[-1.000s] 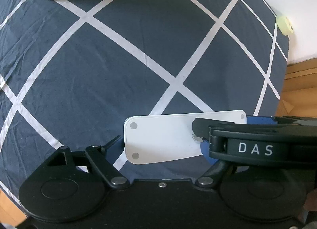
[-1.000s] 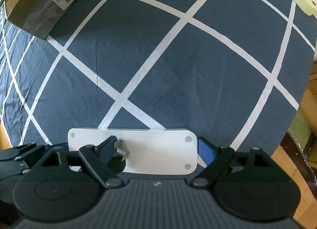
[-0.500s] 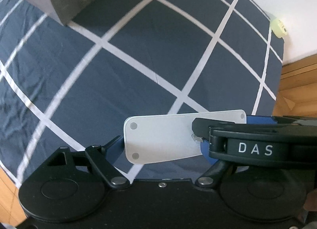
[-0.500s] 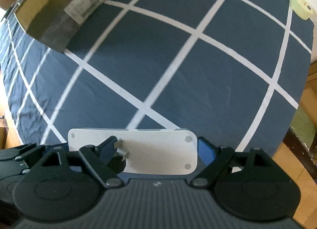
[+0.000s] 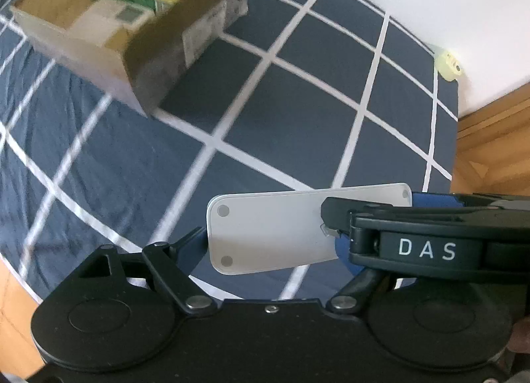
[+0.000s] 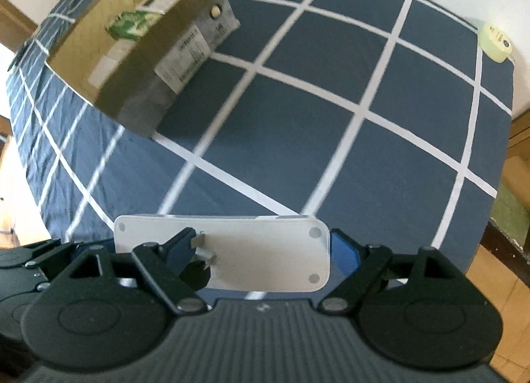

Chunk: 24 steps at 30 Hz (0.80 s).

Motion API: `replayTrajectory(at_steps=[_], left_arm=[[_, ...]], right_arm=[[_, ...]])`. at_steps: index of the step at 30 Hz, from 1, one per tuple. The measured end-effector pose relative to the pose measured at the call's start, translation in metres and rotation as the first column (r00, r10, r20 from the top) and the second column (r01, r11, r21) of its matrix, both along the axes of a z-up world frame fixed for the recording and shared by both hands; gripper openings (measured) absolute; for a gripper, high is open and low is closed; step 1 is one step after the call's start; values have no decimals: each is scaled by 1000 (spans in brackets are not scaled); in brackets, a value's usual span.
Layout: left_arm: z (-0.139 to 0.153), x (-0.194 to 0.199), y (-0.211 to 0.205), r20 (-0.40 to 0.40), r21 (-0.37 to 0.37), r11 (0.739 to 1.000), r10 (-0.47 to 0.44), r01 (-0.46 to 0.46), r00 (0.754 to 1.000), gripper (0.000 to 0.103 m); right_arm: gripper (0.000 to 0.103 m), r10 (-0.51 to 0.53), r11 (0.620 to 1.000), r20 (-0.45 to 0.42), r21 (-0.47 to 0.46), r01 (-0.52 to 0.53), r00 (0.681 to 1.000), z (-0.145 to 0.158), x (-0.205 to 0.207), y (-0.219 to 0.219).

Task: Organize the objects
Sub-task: 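Lift the white power strip with the right gripper, then carry the power strip with the right gripper over the cardboard box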

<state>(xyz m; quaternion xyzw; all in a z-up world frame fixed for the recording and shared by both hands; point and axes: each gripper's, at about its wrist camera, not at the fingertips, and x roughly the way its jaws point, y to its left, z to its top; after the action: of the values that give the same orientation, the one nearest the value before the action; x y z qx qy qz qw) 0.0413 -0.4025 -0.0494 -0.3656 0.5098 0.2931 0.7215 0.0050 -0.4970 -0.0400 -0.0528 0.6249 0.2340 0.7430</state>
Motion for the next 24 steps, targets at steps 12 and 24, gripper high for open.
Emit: replayTrajectory(at_steps=[12, 24], left_arm=[[31, -34, 66, 14, 41, 985, -169, 168, 986, 83], [52, -25, 103, 26, 94, 961, -262, 258, 965, 83]], right_arm=[[86, -156, 988, 44, 24, 155, 987, 33, -15, 67], [86, -256, 966, 84, 66, 251, 963, 51, -1, 91]])
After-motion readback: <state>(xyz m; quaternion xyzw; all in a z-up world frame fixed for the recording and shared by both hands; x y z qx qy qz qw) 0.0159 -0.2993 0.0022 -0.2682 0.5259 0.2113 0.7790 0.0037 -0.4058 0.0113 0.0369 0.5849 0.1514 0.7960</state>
